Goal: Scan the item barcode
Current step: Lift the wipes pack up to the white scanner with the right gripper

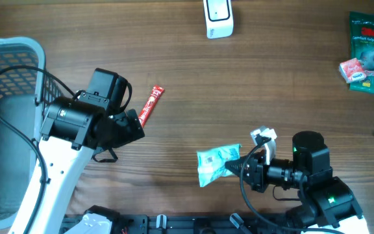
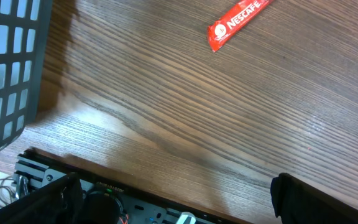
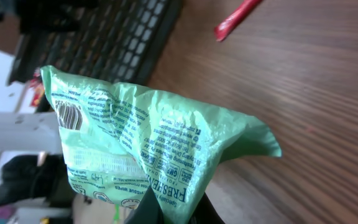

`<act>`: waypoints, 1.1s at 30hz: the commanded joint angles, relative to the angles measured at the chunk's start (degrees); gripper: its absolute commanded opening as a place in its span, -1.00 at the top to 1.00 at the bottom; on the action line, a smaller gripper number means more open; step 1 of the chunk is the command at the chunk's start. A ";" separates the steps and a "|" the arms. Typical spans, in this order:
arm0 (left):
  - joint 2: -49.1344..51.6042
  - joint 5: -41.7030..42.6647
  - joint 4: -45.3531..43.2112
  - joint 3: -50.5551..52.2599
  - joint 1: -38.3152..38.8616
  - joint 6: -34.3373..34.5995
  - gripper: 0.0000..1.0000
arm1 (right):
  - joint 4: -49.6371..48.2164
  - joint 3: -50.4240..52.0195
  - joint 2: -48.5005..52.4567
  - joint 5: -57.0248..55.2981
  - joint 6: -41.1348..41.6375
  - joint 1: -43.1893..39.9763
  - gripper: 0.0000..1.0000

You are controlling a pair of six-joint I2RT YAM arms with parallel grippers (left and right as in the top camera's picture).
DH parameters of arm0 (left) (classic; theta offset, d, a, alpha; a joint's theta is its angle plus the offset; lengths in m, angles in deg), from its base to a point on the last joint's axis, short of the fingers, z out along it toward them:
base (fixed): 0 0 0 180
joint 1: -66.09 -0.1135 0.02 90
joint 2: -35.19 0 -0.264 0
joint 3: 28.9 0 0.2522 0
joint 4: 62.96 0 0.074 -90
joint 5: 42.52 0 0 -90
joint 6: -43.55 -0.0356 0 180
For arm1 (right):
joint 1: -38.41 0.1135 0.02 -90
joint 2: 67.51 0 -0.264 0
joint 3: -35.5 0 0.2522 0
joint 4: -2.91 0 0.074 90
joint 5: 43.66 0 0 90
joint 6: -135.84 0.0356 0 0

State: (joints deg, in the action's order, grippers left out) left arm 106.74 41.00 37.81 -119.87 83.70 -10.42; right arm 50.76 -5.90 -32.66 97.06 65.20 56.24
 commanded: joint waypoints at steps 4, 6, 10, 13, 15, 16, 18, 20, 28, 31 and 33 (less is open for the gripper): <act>-0.42 0.26 0.02 -0.09 -0.20 -0.90 -1.00 | 2.64 -1.88 -0.50 5.27 -13.14 -0.07 0.91; -0.42 0.26 0.02 -0.09 -0.20 -0.90 -1.00 | 2.01 -1.88 -0.28 0.26 -15.17 -0.07 0.91; -0.42 0.26 0.02 -0.09 -0.20 -0.90 -1.00 | -5.22 -1.88 0.96 -13.33 -14.12 -0.07 0.91; -0.42 0.26 0.02 -0.09 -0.20 -0.90 -1.00 | -15.63 -1.88 2.71 -22.34 -13.79 -0.07 0.91; -0.42 0.26 0.02 -0.09 -0.20 -0.90 -1.00 | -22.32 -1.88 4.39 -30.69 -13.79 -0.07 0.91; -0.42 0.26 0.02 -0.09 -0.20 -0.90 -1.00 | -26.01 -1.88 5.73 -35.26 -13.92 -0.07 0.91; -0.42 0.26 0.02 -0.09 -0.20 -0.90 -1.00 | -33.68 -1.88 9.51 -40.46 -18.80 -0.07 0.91; -0.42 0.26 0.02 -0.09 -0.20 -0.90 -1.00 | -41.88 -1.88 14.64 -40.87 -25.66 -0.07 0.91; -0.42 0.26 0.02 -0.09 -0.20 -0.90 -1.00 | -77.33 -2.91 40.41 -59.82 -50.77 -0.07 0.91; -0.42 0.26 0.02 -0.09 -0.20 -0.90 -1.00 | -90.90 -5.92 51.47 -65.59 -59.12 -0.07 0.91; -0.42 0.26 0.02 -0.09 -0.20 -0.90 -1.00 | -94.99 -10.03 58.93 -65.77 -65.13 -0.07 0.91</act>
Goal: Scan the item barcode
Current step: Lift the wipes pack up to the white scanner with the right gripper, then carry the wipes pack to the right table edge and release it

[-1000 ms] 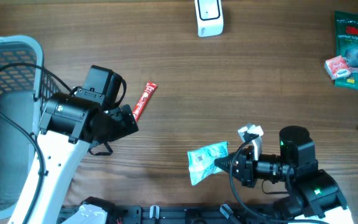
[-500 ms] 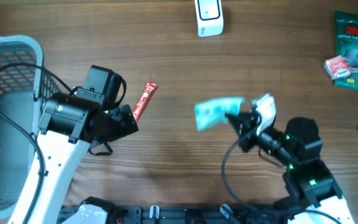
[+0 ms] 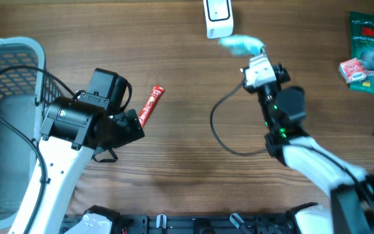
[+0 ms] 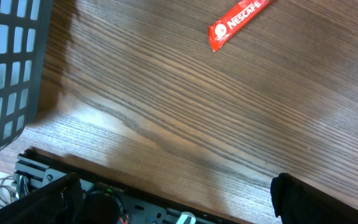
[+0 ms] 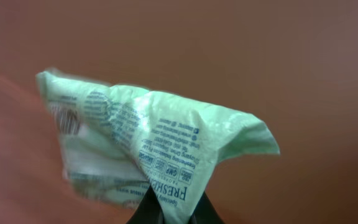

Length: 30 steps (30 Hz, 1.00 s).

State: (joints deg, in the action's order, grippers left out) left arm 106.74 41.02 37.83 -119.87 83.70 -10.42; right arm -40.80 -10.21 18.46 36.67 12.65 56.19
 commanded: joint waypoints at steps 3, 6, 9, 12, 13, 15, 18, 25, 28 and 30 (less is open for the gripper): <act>-0.42 0.24 0.00 -0.09 -0.20 -0.90 -1.00 | -3.43 -15.52 18.38 -7.52 -17.79 -0.04 0.91; -0.42 0.24 0.00 -0.11 -0.20 -0.90 -1.00 | -2.51 -27.54 27.69 -6.97 -19.12 -0.24 0.91; -0.42 0.24 0.00 -0.11 -0.20 -0.90 -1.00 | 1.53 -38.86 36.68 -6.62 -28.83 -0.96 0.91; -0.42 0.24 0.00 -0.11 -0.20 -0.90 -1.00 | 1.33 -48.87 45.62 -7.43 -34.93 -1.16 0.91; -0.42 0.24 0.00 -0.09 -0.20 -0.90 -1.00 | 1.33 -50.38 46.77 -7.28 -34.88 -1.16 0.91; -0.42 0.24 0.00 -0.11 -0.20 -0.90 -1.00 | 1.49 -52.96 48.70 -6.73 -34.34 -1.16 0.91; -0.42 0.24 0.00 -0.11 -0.20 -0.90 -1.00 | 1.60 -55.52 50.82 -6.14 -36.89 -1.16 0.91; -0.42 0.24 0.00 -0.09 -0.20 -0.90 -1.00 | 2.34 -56.24 53.70 -4.44 -42.42 -1.14 0.91; -0.42 0.24 0.02 -0.11 -0.20 -0.90 -1.00 | 2.45 -56.24 53.77 -4.42 -35.87 -0.31 0.91; -0.42 0.24 0.00 -0.09 -0.20 -0.90 -1.00 | 4.20 -56.24 53.77 -4.44 -35.82 0.22 0.91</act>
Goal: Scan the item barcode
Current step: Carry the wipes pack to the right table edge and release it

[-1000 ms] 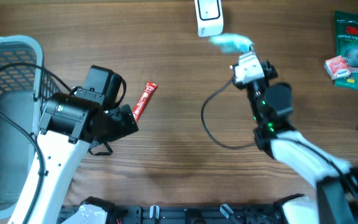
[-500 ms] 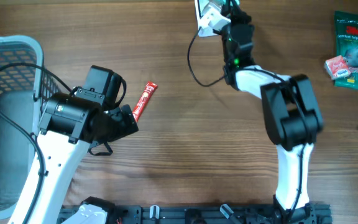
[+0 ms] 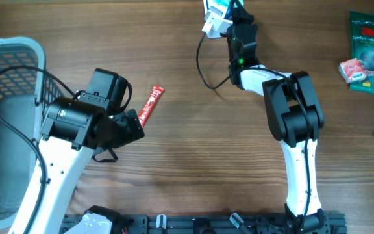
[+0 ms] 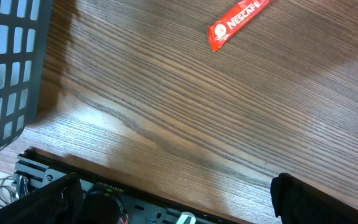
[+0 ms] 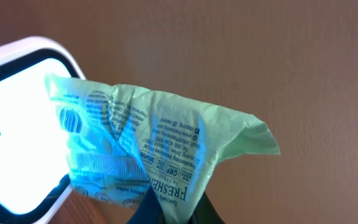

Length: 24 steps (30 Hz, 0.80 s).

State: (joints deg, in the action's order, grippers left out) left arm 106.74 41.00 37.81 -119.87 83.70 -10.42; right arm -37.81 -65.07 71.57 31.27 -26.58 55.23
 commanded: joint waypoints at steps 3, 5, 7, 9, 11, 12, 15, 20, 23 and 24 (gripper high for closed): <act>-0.42 0.26 0.02 -0.09 -0.20 -0.90 -1.00 | 8.04 -1.38 0.66 -0.17 3.30 1.92 0.91; -0.42 0.26 0.02 -0.09 -0.20 -0.90 -1.00 | 10.67 -1.36 0.66 -2.45 3.37 2.54 0.91; -0.42 0.26 0.02 -0.09 -0.20 -0.90 -1.00 | 12.66 -1.36 0.66 -3.67 2.89 3.23 0.91; -0.42 0.26 0.04 -0.09 -0.20 -0.90 -1.00 | 14.21 -1.36 0.66 -4.83 0.83 4.04 0.91; -0.42 0.26 0.02 -0.11 -0.20 -0.90 -1.00 | 14.12 -1.36 0.37 -7.10 0.85 4.72 0.91; -0.42 0.26 0.04 -0.11 -0.20 -0.90 -1.00 | 14.23 -1.36 0.07 -7.56 0.98 4.72 0.91; -0.42 0.26 0.02 -0.11 -0.20 -0.90 -1.00 | 14.19 -1.36 -2.03 -9.05 1.03 4.31 0.91; -0.42 0.26 0.02 -0.11 -0.20 -0.90 -1.00 | 14.69 -1.38 -11.30 -10.40 3.54 1.05 0.91; -0.42 0.26 0.02 -0.11 -0.20 -0.90 -1.00 | 18.97 -1.36 -18.08 -11.52 6.84 -3.23 0.91; -0.42 0.26 0.02 -0.09 -0.20 -0.90 -1.00 | 20.90 -1.38 -19.52 -11.56 8.96 -4.66 0.91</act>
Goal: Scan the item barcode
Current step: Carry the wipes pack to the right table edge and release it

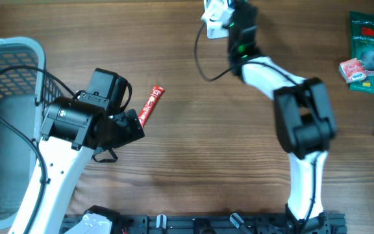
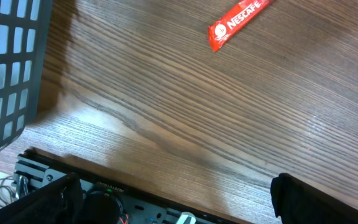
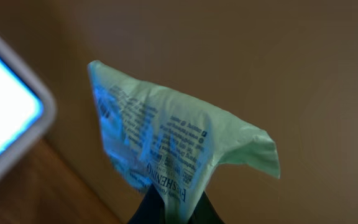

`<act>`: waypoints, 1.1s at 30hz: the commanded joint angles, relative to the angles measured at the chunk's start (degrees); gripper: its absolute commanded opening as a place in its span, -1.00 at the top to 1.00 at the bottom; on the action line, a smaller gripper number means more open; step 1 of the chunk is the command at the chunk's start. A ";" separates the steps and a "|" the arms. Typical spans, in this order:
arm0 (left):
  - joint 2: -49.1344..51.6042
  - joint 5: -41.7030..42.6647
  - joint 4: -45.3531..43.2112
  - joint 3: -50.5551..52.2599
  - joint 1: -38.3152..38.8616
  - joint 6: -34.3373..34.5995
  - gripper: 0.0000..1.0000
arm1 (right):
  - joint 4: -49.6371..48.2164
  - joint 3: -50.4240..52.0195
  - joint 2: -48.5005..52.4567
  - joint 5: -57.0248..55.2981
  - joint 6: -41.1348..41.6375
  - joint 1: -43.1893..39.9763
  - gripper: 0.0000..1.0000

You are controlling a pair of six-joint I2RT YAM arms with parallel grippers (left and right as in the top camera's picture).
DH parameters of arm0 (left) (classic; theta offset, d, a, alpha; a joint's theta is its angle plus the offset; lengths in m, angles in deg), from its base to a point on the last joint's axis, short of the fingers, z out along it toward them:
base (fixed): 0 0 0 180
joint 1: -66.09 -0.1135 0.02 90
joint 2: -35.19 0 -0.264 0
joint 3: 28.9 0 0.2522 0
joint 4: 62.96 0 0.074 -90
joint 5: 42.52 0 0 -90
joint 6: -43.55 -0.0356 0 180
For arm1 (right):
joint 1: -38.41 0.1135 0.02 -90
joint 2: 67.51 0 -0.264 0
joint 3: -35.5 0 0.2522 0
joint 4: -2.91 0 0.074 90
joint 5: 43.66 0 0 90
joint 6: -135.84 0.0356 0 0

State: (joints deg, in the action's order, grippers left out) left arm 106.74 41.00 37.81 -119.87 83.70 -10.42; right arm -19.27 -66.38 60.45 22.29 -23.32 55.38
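My right gripper (image 3: 169, 210) is shut on the bottom corner of a crumpled light-green packet (image 3: 166, 146) with blue print. Blue light falls on the packet's left part. The scanner's lit white window (image 3: 2, 127) shows at the left edge of the right wrist view. From overhead, the right gripper (image 1: 234, 12) is at the table's far edge, right beside the white scanner (image 1: 213, 13). The barcode does not show in these views. My left gripper (image 2: 173, 205) is open over bare wood, with nothing between its fingers.
A red Nescafe stick (image 1: 151, 105) lies by the left arm and also shows in the left wrist view (image 2: 238, 23). A grey basket (image 1: 12, 49) stands at the left. A green 3M pack (image 1: 371, 49) and a small red box (image 1: 352, 69) lie at the back right.
The right gripper has shifted at the scanner. The lit window, earlier behind the packet's lower left, now sits at the view's left edge, and blue light covers the packet. The left arm is unchanged.
The right gripper first held the green packet low over the table's front centre. Then it held it near the scanner at the back, then in front of the scanner's window, and now just beside the window in blue light. The left arm stayed still throughout.
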 commanded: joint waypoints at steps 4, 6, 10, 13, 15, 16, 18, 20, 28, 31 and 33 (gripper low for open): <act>-0.42 0.26 0.02 -0.11 -0.20 -0.90 -1.00 | 17.11 -0.07 -12.48 0.26 26.32 -13.42 0.91; -0.42 0.26 0.02 -0.09 -0.20 -0.90 -1.00 | 25.27 -0.07 -12.44 4.79 37.42 -18.38 0.91; -0.42 0.26 0.02 -0.09 -0.20 -0.90 -1.00 | 35.28 -0.04 -10.99 30.40 56.28 -30.99 0.91; -0.42 0.26 0.04 -0.11 -0.20 -0.90 -1.00 | 36.20 -0.04 -7.19 37.29 61.31 -36.81 0.92; -0.42 0.26 0.02 -0.11 -0.20 -0.90 -1.00 | 36.65 -0.04 -4.52 37.24 62.95 -38.77 0.91; -0.42 0.26 0.02 -0.11 -0.20 -0.90 -1.00 | 36.48 -0.04 -3.19 37.29 64.32 -39.60 0.91; -0.42 0.26 0.02 -0.09 -0.20 -0.90 -1.00 | 35.58 -0.04 -1.62 37.51 67.93 -40.79 0.91; -0.42 0.26 0.02 -0.09 -0.20 -0.90 -1.00 | 34.58 -0.04 -1.01 37.44 69.48 -41.29 0.81; -0.42 0.26 0.02 -0.09 -0.20 -0.90 -1.00 | 35.82 -0.07 -5.60 30.05 76.17 -43.76 -0.46; -0.42 0.26 0.02 -0.09 -0.20 -0.90 -1.00 | 38.69 -0.07 -14.91 30.10 76.91 -44.11 -0.99; -0.42 0.26 0.02 -0.09 -0.20 -0.90 -1.00 | 43.17 -0.07 -19.10 31.41 77.31 -43.41 -0.99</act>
State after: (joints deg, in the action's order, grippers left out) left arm 106.74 41.00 37.81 -119.87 83.70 -10.42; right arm 20.75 -66.07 52.06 53.13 52.08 11.15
